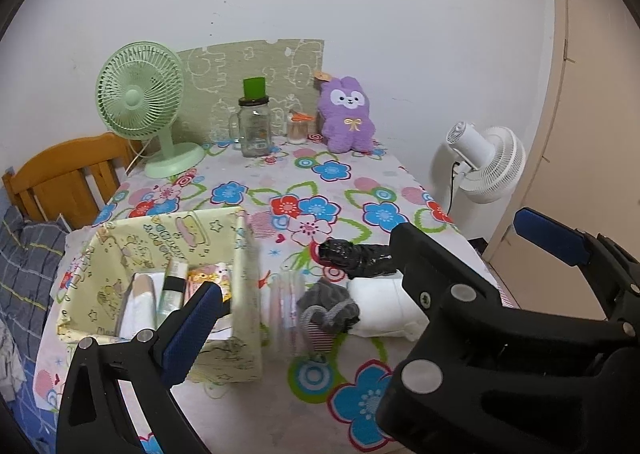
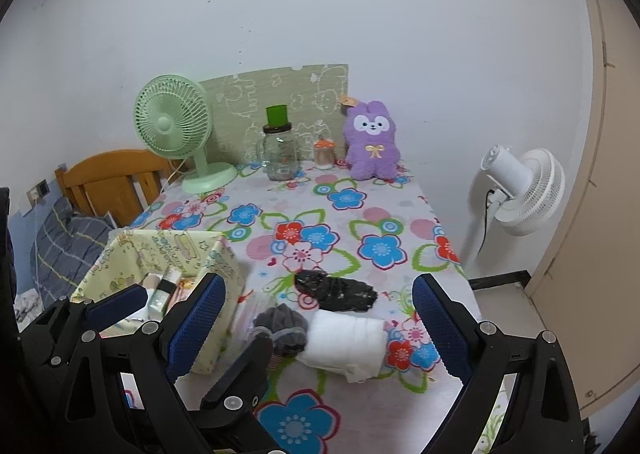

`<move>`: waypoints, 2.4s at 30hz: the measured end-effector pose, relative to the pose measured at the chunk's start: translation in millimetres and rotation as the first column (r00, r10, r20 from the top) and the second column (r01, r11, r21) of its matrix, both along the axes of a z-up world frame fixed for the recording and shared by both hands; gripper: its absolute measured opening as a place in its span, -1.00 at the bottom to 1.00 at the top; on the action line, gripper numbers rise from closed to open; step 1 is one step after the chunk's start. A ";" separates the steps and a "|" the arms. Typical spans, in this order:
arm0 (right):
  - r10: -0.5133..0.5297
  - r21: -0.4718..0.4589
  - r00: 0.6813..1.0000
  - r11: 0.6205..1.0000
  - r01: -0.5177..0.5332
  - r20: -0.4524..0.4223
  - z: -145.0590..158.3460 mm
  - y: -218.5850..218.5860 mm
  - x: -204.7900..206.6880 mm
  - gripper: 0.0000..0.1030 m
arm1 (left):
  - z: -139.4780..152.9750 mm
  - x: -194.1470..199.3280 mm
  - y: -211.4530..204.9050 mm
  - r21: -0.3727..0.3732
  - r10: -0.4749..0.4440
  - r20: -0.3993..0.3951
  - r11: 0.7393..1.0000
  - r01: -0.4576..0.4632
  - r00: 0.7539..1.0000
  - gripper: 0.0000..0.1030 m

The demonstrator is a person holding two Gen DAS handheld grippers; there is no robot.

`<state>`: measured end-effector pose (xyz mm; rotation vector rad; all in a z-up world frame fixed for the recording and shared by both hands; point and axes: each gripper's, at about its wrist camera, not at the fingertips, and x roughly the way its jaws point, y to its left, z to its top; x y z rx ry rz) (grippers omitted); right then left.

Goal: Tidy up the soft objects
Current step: 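Withdraw both tools from the paper box toward the remaining items, then move left tool to the gray knit glove while right tool reaches the white cloth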

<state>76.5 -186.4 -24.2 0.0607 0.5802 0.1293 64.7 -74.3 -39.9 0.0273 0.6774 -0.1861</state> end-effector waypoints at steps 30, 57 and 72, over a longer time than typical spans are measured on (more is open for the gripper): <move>-0.060 -0.008 0.993 0.998 0.060 -0.102 -64.8 -50.5 30.3 0.87 | -60.9 30.3 -52.6 0.056 -0.006 -0.142 0.998 0.014 0.990 0.78; -0.054 0.031 0.976 0.998 0.061 -0.209 -100.8 -59.1 69.3 0.87 | -98.7 78.4 -50.6 0.122 0.073 -0.271 0.992 -0.042 0.960 0.29; 0.004 0.073 0.963 0.997 0.016 -0.269 -117.6 -46.6 86.3 0.87 | -101.8 80.9 -45.5 0.136 0.062 -0.257 0.990 -0.028 0.964 -0.23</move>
